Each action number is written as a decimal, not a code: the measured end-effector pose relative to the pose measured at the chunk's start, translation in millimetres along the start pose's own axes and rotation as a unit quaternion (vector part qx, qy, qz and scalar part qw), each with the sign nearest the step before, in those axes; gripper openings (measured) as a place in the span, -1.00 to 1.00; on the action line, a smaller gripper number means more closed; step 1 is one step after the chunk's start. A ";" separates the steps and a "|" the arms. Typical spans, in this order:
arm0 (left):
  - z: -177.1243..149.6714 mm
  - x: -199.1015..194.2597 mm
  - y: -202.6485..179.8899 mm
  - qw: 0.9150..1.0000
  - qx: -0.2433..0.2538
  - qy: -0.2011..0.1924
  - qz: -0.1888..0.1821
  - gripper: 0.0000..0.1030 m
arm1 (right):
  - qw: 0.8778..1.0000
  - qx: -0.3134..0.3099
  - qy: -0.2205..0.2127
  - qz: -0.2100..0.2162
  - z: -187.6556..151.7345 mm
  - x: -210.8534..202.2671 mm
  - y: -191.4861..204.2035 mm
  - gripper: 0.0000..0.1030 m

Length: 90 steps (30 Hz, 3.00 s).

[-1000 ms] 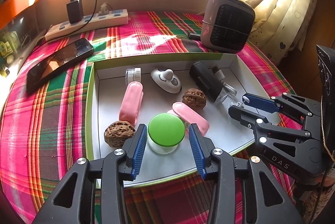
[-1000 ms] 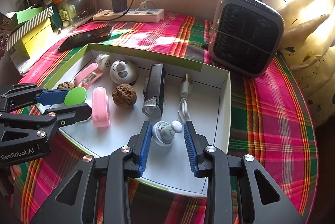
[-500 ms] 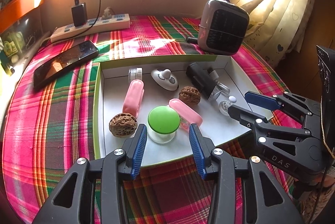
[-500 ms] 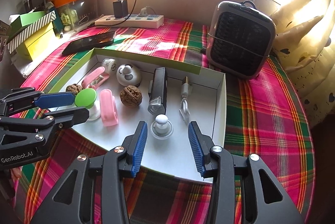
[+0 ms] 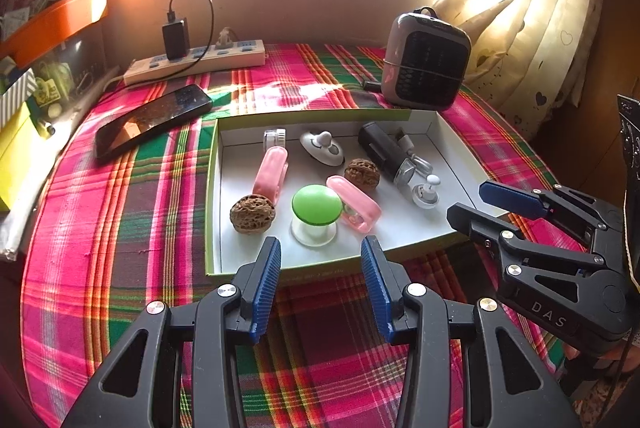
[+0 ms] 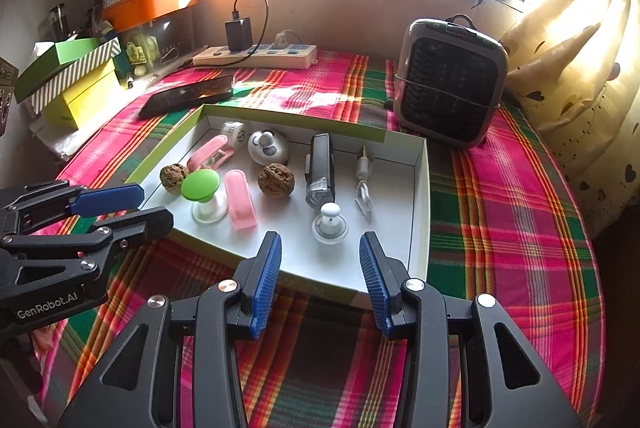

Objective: Organize objects

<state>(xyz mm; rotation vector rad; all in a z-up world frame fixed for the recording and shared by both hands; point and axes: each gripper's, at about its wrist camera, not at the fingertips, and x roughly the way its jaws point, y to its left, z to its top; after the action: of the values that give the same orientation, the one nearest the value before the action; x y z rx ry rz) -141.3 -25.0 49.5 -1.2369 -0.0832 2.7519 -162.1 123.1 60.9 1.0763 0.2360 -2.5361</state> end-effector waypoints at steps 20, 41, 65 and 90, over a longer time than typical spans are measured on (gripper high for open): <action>-42.1 -13.6 -10.4 0.999 0.005 -0.002 0.046 -0.22 | 1.000 0.011 0.025 0.012 -37.8 -3.9 20.8 -0.11; -63.5 -1.7 -13.9 0.998 -0.004 0.021 0.051 -0.21 | 0.998 0.028 0.048 -0.011 -58.3 -1.7 18.7 0.10; -64.9 -0.1 -21.3 0.996 -0.019 0.020 0.086 -0.12 | 0.997 0.042 0.053 -0.028 -61.7 -1.8 9.9 0.39; -69.1 -3.4 -24.4 0.995 -0.028 0.018 0.096 -0.07 | 0.997 0.043 0.053 -0.030 -63.9 -3.6 8.7 0.43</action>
<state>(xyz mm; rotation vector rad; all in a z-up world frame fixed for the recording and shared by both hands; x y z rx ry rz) -85.2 -1.2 8.5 -1.3765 -0.0408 2.9061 -114.3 134.9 19.1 1.2573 0.1903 -2.5648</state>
